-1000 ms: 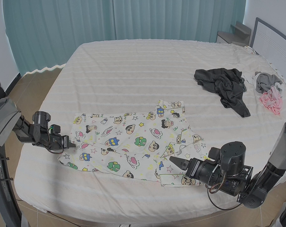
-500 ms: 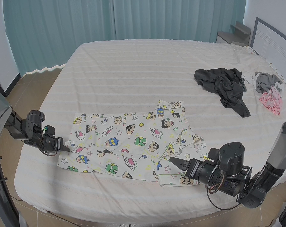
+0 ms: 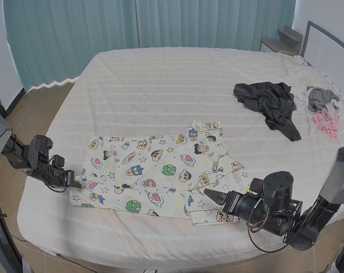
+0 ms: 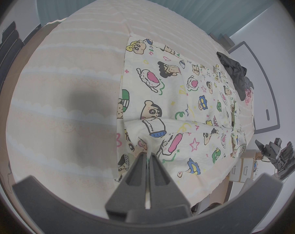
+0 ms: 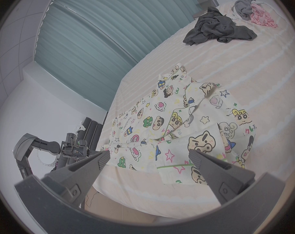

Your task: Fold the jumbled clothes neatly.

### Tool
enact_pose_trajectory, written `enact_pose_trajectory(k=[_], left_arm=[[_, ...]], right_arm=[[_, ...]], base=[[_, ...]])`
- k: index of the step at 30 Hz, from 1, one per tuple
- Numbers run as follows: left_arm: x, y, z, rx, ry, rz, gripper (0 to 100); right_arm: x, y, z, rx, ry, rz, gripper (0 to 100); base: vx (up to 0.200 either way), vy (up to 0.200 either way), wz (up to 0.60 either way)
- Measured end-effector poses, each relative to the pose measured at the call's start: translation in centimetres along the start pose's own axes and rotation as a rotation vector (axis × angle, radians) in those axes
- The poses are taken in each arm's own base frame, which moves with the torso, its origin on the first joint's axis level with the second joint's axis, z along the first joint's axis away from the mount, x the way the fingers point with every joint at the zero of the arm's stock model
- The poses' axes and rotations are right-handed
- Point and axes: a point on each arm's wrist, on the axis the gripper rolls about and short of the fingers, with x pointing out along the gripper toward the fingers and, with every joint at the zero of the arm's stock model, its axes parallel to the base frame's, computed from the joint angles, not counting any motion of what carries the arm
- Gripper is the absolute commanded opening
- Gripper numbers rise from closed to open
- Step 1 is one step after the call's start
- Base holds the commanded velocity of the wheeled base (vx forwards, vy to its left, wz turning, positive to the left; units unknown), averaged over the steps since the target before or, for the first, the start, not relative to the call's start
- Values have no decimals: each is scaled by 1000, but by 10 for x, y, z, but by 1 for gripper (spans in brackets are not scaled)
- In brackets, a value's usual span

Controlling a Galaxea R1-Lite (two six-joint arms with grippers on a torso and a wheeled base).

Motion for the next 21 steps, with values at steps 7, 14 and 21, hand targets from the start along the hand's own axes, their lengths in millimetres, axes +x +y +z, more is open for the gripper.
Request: enact_pose_trajectory(k=[7,14,21], left_arm=[[-2,-4,-5,-4,12,5,0],[-3,-3,-4,-27,7,27,100],[-2,-3,-5,-40,13,25,100]], right_arm=[[1,0,-1,-1,-3,4,100],[3,-3,-1,-1,-3,-6,100],[5,-8,5,-2,-24,-22,100]], base=[[0,0,0],[0,0,0],[0,0,0]])
